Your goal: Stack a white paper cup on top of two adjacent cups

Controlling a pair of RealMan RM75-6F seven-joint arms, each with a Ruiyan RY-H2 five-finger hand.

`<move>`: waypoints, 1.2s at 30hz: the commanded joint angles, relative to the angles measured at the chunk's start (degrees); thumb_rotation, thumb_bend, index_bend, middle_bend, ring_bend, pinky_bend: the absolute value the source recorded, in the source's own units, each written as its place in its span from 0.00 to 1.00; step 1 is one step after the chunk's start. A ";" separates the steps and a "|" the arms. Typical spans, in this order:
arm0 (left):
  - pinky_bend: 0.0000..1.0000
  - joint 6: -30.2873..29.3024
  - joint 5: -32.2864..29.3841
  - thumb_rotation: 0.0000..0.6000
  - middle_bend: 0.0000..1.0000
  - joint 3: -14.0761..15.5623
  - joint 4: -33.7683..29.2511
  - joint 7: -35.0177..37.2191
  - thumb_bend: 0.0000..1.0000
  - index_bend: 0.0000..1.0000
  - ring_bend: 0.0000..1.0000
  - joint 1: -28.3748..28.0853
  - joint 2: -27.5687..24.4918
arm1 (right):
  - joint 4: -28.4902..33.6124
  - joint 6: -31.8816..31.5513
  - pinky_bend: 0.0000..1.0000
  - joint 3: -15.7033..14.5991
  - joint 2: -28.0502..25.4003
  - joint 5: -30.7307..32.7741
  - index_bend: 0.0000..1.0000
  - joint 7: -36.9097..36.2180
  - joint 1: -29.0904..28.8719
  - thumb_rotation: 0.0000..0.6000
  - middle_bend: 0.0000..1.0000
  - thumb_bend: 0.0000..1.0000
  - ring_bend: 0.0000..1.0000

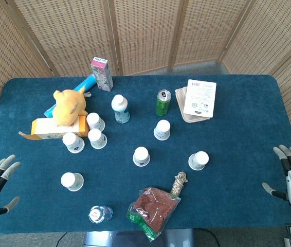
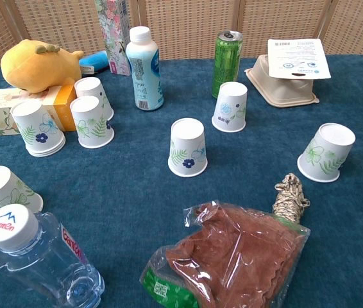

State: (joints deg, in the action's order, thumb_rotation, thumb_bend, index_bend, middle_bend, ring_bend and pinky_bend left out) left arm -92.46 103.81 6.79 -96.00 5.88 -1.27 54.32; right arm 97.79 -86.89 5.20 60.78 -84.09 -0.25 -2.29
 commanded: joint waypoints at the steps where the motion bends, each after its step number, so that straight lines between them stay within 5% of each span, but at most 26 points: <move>1: 0.00 -0.61 0.58 1.00 0.00 0.18 0.01 0.09 0.32 0.00 0.00 0.29 -0.09 | 0.01 -0.02 0.00 -0.09 -0.02 -0.17 0.11 -0.23 0.03 1.00 0.00 0.06 0.00; 25: 0.00 1.65 -0.11 1.00 0.00 0.37 0.24 -0.80 0.32 0.00 0.00 -0.38 0.27 | 0.14 0.09 0.00 0.16 0.03 0.16 0.11 -0.03 -0.13 1.00 0.00 0.06 0.00; 36: 0.00 15.86 -6.44 1.00 0.00 -1.03 -2.63 -9.99 0.30 0.00 0.00 -5.72 4.14 | -0.02 -0.63 0.00 0.70 -0.93 0.66 0.11 -2.41 0.35 1.00 0.00 0.07 0.00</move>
State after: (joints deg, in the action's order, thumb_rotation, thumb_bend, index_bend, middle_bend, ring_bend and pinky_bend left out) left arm -80.09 99.74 6.52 -97.37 -1.26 -5.10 57.01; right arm 97.76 -87.50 5.89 59.86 -83.43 -2.64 -1.95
